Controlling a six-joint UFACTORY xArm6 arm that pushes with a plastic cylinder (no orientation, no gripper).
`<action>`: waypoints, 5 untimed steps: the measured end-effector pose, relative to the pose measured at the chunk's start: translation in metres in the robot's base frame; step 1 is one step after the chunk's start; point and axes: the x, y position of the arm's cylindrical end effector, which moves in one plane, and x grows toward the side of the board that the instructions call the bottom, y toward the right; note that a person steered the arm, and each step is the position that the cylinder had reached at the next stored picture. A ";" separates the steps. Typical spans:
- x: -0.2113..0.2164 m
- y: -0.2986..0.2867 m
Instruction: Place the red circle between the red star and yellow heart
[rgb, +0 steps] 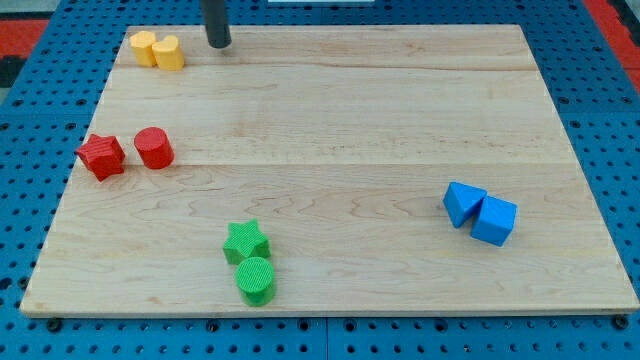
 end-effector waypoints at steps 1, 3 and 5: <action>0.031 -0.055; 0.071 -0.064; 0.183 0.027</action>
